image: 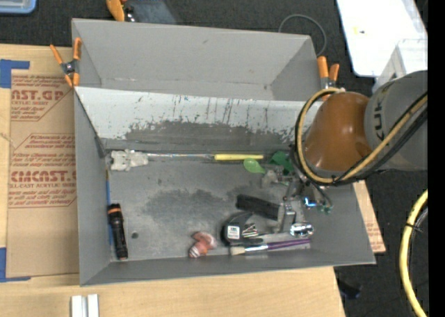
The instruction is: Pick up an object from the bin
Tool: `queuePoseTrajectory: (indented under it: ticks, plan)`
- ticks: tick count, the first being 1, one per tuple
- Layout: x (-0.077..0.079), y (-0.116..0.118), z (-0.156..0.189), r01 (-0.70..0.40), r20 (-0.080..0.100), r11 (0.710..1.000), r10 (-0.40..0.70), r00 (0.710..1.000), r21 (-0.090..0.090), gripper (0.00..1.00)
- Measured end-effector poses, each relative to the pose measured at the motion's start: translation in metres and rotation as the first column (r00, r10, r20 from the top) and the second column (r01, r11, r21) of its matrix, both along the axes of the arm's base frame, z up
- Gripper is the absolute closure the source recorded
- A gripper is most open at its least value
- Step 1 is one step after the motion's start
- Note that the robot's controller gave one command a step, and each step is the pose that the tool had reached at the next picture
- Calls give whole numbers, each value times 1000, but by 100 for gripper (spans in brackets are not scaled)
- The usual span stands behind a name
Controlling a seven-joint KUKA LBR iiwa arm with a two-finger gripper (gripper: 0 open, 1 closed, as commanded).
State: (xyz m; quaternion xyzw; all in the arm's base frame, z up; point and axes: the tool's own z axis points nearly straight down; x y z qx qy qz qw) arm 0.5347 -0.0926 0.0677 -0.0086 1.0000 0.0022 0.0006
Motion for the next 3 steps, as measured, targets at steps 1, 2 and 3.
queuePoseTrajectory:
  ticks: [1, 2, 3]
  plan:
    - [-18, 17, 4, 368, 12, 930, -368, 930, -3, 100]
    - [-18, 17, 4, 368, 12, 930, -368, 930, -2, 100]
    - [-22, 19, 37, 367, 0, 930, -367, 930, -4, 100]
